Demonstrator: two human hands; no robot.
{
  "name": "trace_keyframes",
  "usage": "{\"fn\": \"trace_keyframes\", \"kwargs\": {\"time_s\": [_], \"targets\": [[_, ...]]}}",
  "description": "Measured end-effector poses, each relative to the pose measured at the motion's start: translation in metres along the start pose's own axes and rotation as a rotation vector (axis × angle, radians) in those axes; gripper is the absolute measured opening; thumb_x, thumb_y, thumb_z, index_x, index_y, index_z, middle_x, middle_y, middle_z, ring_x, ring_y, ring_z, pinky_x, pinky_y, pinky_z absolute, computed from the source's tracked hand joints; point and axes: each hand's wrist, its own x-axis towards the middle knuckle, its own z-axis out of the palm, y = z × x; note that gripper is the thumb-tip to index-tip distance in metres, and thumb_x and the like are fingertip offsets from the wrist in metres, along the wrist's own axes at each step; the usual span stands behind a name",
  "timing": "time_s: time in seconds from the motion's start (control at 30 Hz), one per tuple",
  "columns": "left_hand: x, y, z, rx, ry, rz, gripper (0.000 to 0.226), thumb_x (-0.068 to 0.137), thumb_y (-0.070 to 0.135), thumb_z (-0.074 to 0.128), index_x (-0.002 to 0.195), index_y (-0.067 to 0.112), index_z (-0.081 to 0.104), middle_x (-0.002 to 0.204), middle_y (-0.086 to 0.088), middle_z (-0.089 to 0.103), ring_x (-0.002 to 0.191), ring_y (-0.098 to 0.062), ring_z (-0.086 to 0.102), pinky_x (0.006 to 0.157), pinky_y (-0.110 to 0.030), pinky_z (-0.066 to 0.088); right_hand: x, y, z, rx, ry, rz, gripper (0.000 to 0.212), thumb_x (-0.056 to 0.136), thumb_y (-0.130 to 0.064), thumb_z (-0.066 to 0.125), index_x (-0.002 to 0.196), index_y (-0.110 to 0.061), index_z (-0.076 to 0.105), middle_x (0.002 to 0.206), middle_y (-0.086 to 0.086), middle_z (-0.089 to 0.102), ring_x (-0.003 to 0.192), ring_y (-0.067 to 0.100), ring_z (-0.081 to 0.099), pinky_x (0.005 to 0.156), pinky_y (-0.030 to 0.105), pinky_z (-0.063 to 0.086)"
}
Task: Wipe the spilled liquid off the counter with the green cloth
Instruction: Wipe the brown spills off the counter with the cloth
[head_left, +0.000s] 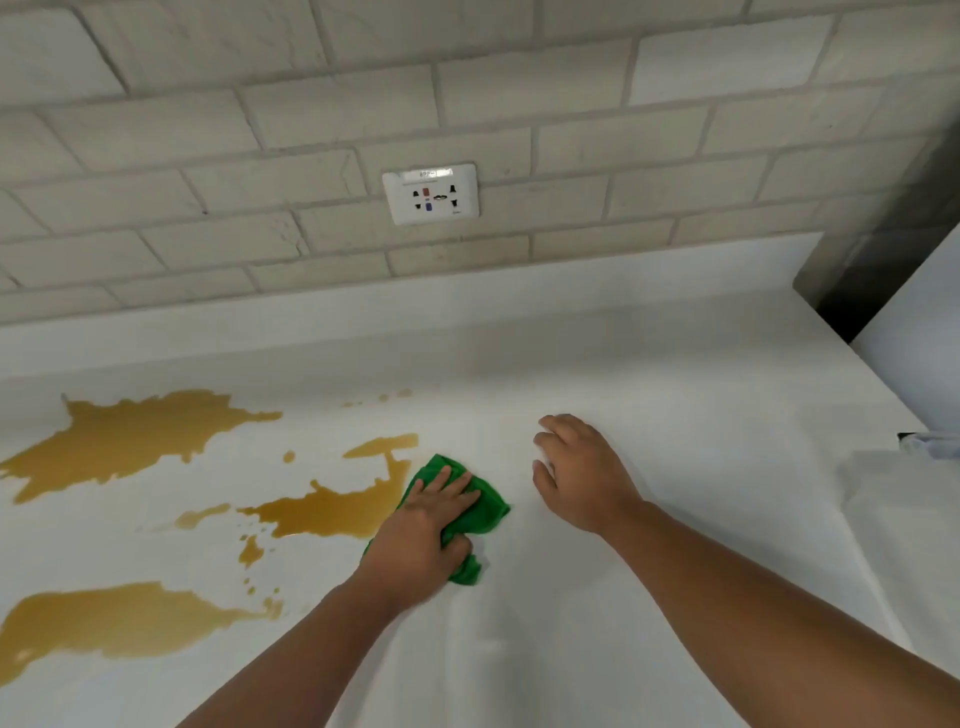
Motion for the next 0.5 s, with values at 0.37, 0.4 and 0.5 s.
{"fn": "trace_keyframes", "kwargs": {"time_s": [0.37,0.4,0.5], "targets": [[0.018,0.012,0.008,0.089,0.073,-0.106,0.061,0.090,0.028,0.046,0.149,0.022,0.039,0.160,0.007,0.026,0.151,-0.017,0.009,0.122,-0.033,-0.002,-0.016,-0.002,0.003,-0.036,-0.068,0.000,0.076,0.090,-0.053,0.014,0.145,-0.010,0.045,0.158,0.009,0.033,0.149,0.027,0.022,0.123,0.043,0.016],[0.007,0.015,0.011,0.073,0.039,-0.043,0.061,0.087,0.029,0.044,0.148,0.023,0.042,0.158,0.009,0.027,0.150,-0.013,0.009,0.122,-0.030,-0.002,-0.017,-0.003,0.004,-0.036,-0.064,0.001,0.076,0.090,-0.053,0.015,0.145,-0.010,0.045,0.158,0.010,0.034,0.148,0.028,0.023,0.122,0.044,0.016],[-0.033,0.011,0.009,-0.005,0.012,0.047,0.061,0.081,0.034,0.042,0.141,0.026,0.053,0.152,0.018,0.035,0.147,-0.003,0.015,0.122,-0.025,0.002,-0.023,-0.009,0.008,-0.036,-0.049,-0.011,0.073,0.092,-0.054,0.019,0.143,-0.009,0.048,0.156,0.011,0.036,0.147,0.029,0.026,0.122,0.046,0.018]]}}
